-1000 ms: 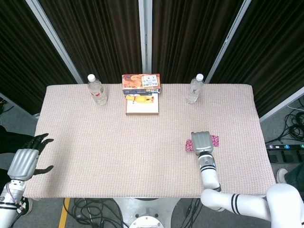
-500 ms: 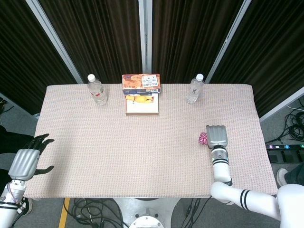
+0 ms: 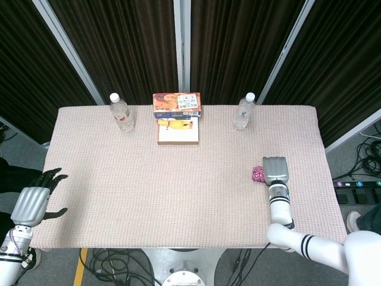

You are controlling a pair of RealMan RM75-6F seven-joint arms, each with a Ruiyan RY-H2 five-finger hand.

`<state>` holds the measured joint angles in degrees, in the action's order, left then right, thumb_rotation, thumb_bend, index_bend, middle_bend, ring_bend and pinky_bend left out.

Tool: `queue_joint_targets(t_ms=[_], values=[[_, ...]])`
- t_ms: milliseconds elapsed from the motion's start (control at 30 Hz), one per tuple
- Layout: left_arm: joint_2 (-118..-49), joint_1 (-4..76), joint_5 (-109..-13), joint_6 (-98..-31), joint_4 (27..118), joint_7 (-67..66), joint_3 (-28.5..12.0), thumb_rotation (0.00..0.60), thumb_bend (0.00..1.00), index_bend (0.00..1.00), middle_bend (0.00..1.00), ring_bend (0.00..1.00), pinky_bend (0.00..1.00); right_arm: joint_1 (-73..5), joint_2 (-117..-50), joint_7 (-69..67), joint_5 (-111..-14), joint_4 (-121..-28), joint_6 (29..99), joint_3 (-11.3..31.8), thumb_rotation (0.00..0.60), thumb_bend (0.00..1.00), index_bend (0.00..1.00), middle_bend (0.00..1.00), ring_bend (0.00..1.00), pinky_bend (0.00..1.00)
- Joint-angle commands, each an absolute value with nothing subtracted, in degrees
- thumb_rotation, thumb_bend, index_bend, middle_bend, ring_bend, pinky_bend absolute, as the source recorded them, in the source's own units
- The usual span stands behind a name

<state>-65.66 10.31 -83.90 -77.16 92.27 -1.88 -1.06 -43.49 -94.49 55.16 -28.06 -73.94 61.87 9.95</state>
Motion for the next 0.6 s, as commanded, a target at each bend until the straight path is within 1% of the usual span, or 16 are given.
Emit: queue_joint_targets(t_ms=[33,600], values=[[-65.6,10.3,-83.9,-77.2,92.3,-1.8,-1.1,0.6,0.06,0.26,0.22,0.13,0.26,-43.8,-95.2,55.1,-28.7,-72.3,60.8,9.3,0.6,0.04,0.44,1.0,1.0,1.0],[-65.7,10.4,-83.8,-77.1,92.2,-2.1,-1.1,0.6,0.06,0.26,0.22,0.13,0.26,-44.0,-96.1,54.3,-29.7,-69.1,57.7,8.4,0.6,0.04,0.44,1.0,1.0,1.0]])
